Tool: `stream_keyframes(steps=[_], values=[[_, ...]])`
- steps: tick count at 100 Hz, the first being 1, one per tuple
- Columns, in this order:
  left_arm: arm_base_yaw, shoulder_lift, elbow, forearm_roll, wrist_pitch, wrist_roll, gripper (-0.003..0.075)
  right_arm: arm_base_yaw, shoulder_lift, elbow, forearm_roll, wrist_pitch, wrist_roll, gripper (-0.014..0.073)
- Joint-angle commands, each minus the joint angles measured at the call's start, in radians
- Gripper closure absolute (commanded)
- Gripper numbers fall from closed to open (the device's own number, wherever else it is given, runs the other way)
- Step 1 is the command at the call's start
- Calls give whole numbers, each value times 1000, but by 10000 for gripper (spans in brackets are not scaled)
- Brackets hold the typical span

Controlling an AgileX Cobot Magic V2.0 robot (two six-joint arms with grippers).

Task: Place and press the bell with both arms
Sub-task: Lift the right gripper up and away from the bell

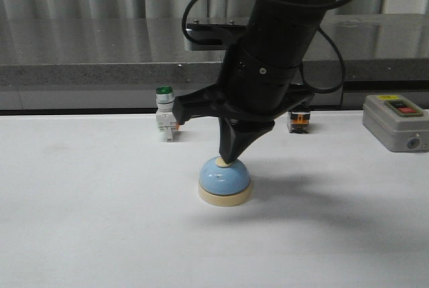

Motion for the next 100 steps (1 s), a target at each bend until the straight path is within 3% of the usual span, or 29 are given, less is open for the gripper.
stream_keyframes(steps=[1, 55, 100], values=[[1, -30, 43, 0, -85, -10, 741, 3, -34, -21, 2, -12, -8, 654], [1, -30, 43, 0, -85, -10, 741, -12, -237, -19, -54, 62, -8, 654], [1, -30, 43, 0, -85, -10, 741, -186, -463, 148, -65, 38, -8, 654]])
